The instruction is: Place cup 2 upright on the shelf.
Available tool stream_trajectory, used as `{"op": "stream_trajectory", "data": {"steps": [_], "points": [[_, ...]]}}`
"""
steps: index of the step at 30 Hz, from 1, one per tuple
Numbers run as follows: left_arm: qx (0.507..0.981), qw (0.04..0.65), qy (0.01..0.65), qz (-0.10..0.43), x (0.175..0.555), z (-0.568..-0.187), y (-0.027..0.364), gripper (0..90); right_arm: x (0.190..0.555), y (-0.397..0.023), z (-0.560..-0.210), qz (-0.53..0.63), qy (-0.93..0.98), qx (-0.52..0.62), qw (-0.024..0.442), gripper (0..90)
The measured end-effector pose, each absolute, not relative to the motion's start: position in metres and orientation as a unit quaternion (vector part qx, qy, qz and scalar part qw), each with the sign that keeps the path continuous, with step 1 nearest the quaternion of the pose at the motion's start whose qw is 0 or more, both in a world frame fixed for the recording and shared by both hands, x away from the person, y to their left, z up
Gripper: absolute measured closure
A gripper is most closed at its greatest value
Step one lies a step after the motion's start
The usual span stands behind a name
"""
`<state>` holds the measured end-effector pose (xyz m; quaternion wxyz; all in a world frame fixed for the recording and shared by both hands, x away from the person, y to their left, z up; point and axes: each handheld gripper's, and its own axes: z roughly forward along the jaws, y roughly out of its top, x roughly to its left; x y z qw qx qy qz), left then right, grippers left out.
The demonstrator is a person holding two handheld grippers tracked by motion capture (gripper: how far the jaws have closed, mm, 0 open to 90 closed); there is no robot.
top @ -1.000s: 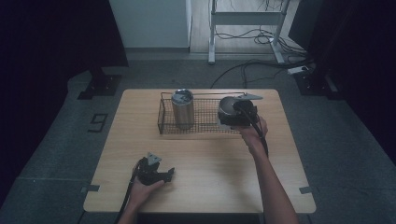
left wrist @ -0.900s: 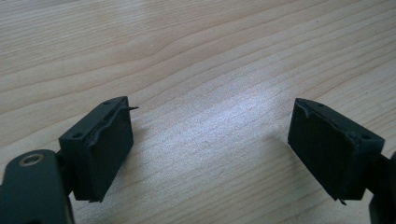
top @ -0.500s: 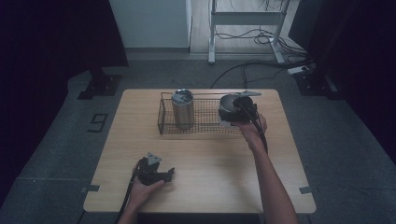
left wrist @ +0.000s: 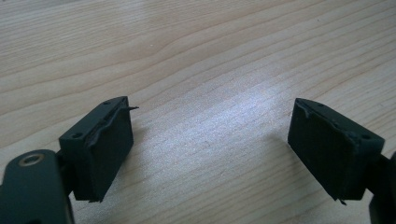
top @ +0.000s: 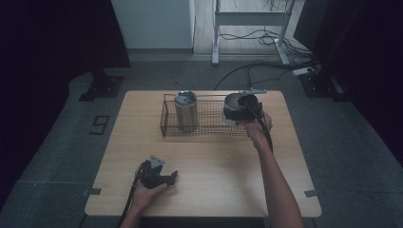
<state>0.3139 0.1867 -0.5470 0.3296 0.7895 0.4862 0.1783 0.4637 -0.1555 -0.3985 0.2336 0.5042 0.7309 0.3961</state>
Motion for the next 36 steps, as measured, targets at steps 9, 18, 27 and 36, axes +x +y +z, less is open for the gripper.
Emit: {"op": "stream_trajectory", "data": {"steps": [9,18,27,36], "points": [[0.79,0.328,0.486,0.179,0.314,-0.547,0.186,14.2,0.469,-0.158,-0.401,0.394,0.728,0.511,0.232,7.3],[0.79,0.329,0.486,0.179,0.314,-0.547,0.187,14.2,0.477,-0.155,-0.402,0.387,0.733,0.509,0.234,7.3],[0.791,0.326,0.485,0.181,0.314,-0.547,0.186,14.3,0.491,-0.151,-0.406,0.38,0.734,0.513,0.234,7.3],[0.793,0.324,0.484,0.183,0.314,-0.547,0.185,14.3,0.5,-0.146,-0.404,0.374,0.737,0.51,0.238,7.3]]}}
